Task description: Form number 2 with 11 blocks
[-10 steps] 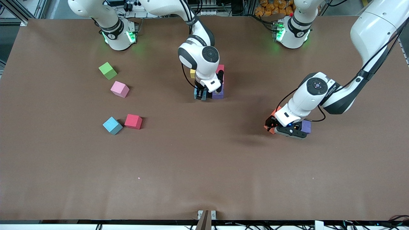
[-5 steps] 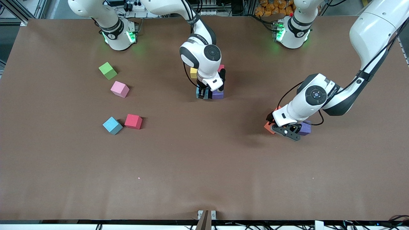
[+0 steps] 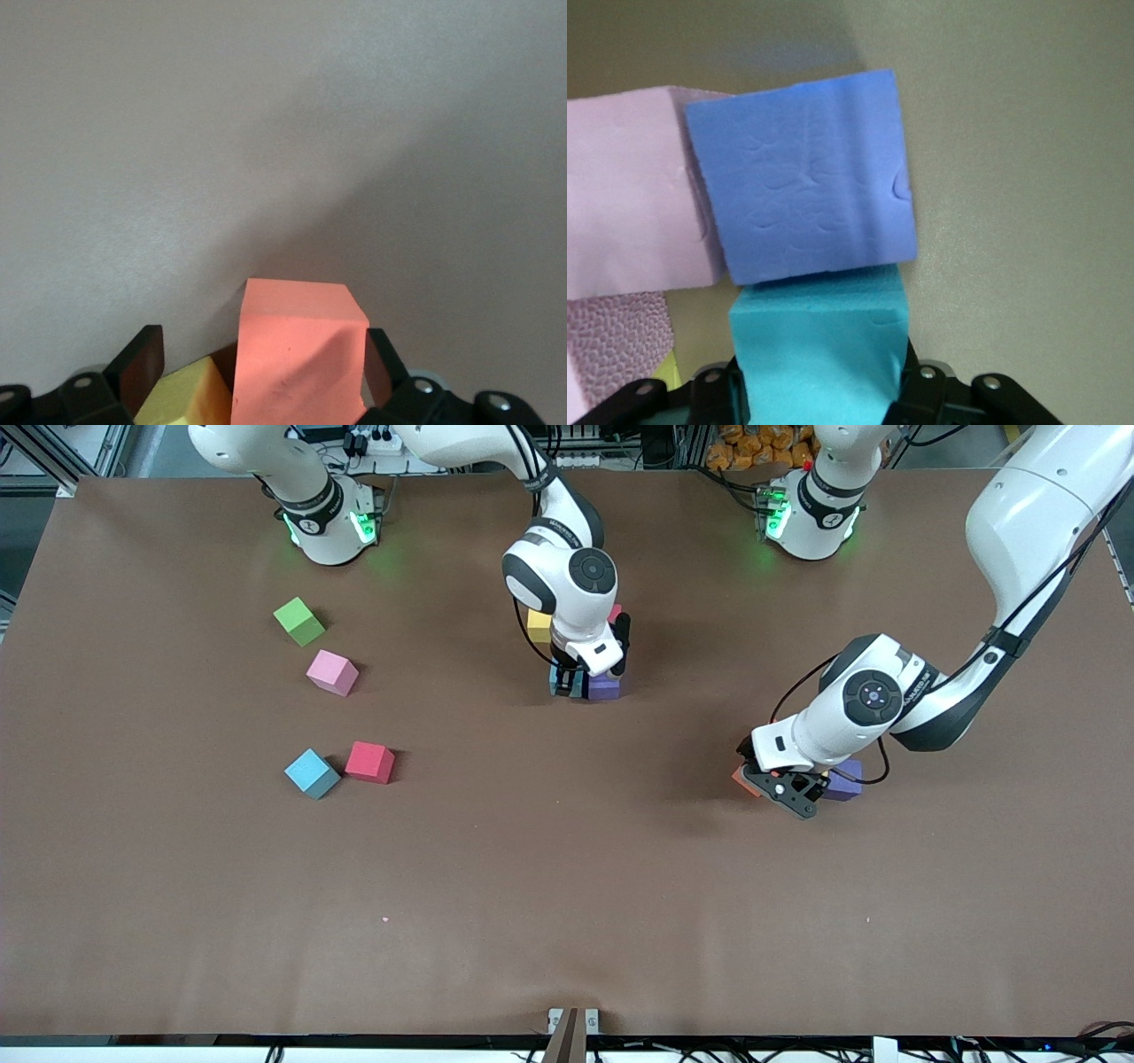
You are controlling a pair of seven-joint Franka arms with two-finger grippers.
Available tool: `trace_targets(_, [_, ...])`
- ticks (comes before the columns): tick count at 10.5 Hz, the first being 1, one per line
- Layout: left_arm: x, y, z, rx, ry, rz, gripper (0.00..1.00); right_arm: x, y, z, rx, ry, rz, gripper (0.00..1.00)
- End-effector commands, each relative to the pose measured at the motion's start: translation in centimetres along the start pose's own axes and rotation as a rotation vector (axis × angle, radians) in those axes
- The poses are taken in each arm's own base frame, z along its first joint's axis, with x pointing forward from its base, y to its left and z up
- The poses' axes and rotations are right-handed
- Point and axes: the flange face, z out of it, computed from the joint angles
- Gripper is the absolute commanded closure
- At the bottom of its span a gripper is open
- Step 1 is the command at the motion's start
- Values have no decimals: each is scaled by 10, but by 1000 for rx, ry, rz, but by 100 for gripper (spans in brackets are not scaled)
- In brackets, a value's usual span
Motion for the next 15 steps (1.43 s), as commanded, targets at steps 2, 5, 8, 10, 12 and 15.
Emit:
trace_targets(2, [7, 15, 13, -6, -38, 26, 0, 8, 4, 1, 13, 6, 9, 44])
trace_targets(5, [4, 13, 20, -4, -51, 19, 0, 10, 1, 3, 26, 12, 18, 44])
trace_targets(8, [2, 18, 30, 11, -73, 5, 0, 13, 2, 1, 22, 17, 17, 44])
trace_targets(10, [0, 18, 31, 16, -79, -17, 0, 13, 2, 1, 22, 17, 17, 43])
trace_targets(12, [-1, 18, 30, 22, -79, -20, 0, 13, 2, 1, 22, 17, 17, 0])
trace_targets(15, [-7, 26, 36, 43, -91, -37, 0, 11, 3, -4, 24, 12, 5, 0])
